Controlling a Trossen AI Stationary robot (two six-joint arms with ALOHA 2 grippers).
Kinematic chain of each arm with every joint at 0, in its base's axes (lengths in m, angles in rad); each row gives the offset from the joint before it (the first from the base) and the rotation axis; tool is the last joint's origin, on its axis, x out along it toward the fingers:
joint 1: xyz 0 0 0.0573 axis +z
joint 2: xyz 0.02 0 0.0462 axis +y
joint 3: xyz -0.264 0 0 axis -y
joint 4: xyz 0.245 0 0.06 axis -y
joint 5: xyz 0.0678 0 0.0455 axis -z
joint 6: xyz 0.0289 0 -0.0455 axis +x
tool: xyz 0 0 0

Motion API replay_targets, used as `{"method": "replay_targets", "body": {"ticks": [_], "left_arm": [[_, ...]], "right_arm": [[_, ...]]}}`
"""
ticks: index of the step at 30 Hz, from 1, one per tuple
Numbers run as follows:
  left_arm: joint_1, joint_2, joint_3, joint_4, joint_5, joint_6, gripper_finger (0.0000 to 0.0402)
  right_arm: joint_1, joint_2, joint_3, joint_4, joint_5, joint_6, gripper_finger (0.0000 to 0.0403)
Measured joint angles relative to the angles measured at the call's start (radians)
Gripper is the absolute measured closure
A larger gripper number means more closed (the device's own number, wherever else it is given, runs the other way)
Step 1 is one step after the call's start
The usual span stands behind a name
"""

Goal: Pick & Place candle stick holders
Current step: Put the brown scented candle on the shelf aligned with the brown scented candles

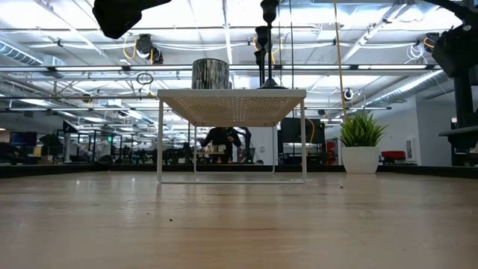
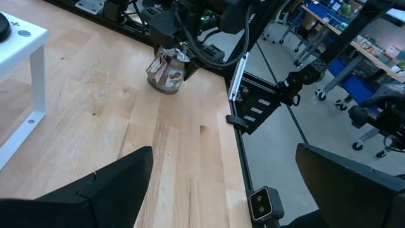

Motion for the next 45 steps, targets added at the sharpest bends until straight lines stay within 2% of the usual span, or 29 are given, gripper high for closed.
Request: {"method": "replay_targets", "body": {"ticks": [8,12,20,24,30,36,45], "left_arm": [[0.000,0.000,0.000,0.000,0.000,0.013,0.0007],[0.000,0.000,0.000,0.000,0.000,0.019,0.0007],[0.000,0.000,0.000,0.000,0.000,0.019,0.0007],[0.000,0.000,0.000,0.000,0.000,0.018,0.0007],[-0.002,0.000,0.000,-0.001,0.000,0.014,0.0007],[-0.002,0.000,0.000,-0.001,0.050,0.014,0.0007],[-0.002,0.000,0.000,-0.001,0.050,0.015,0.0007]], "right_arm": [[0.000,0.000,0.000,0.137,0.002,-0.002,0.0007],[0.000,0.000,0.000,0.186,0.028,-0.087,0.0007],[0.000,0.000,0.000,0.185,0.031,-0.121,0.0007],[0.000,0.000,0.000,0.184,0.029,-0.207,0.0007],[0.002,0.000,0.000,0.184,0.031,-0.213,0.0007],[0.002,0.000,0.000,0.184,0.032,-0.215,0.0007],[0.002,0.000,0.000,0.184,0.029,-0.213,0.0007]]}}
